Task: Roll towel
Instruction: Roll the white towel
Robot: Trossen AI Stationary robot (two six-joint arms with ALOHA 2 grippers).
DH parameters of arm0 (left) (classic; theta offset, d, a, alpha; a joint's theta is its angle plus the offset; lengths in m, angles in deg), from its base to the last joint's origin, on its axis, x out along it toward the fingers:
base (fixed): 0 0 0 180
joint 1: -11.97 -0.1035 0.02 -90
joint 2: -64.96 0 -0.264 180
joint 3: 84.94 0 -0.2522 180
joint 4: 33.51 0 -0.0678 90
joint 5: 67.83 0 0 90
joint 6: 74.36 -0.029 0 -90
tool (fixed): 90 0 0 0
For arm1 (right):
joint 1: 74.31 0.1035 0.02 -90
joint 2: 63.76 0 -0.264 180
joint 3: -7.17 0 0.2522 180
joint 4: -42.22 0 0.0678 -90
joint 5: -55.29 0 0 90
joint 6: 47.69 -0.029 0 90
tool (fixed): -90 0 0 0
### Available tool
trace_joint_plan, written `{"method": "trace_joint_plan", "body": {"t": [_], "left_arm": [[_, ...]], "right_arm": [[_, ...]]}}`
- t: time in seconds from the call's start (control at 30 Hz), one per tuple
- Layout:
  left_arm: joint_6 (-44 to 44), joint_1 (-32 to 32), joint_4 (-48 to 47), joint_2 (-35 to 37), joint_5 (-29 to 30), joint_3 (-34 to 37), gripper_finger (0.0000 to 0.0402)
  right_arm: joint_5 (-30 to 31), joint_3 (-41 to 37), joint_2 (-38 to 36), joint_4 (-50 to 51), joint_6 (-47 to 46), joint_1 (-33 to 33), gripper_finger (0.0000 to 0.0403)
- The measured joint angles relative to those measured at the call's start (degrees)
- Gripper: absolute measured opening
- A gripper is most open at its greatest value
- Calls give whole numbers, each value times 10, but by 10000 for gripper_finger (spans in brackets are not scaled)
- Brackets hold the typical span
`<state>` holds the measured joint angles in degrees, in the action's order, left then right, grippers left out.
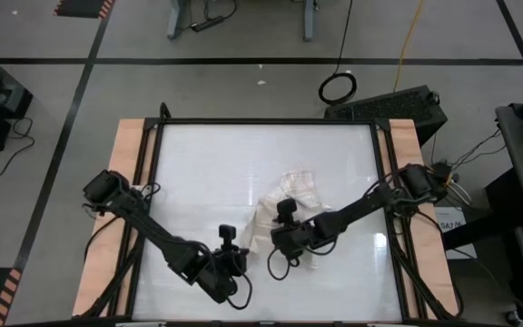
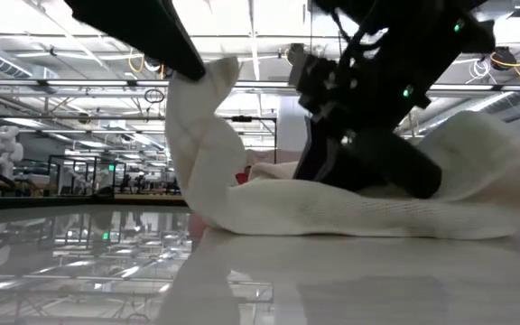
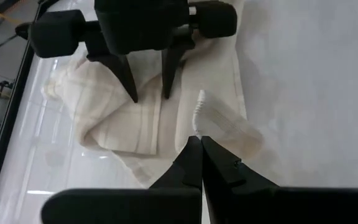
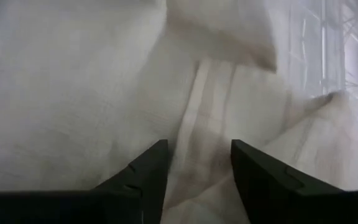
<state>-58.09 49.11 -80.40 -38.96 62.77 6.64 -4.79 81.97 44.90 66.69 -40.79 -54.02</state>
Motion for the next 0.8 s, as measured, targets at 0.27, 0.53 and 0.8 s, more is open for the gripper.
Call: {"method": "trace_joint_plan", "body": {"t": [0.27,0.53,0.8], "left_arm": [[-2,0,16,0,2,1,0],[-1,0,17,0,3,1,0],[0,0,23,0,33,1,0]], "right_arm": [[16,0,15,-2,-17,-8,98],[16,0,14,-3,-19,-7,6],[0,0,-47,13,-49,-7,6]]}}
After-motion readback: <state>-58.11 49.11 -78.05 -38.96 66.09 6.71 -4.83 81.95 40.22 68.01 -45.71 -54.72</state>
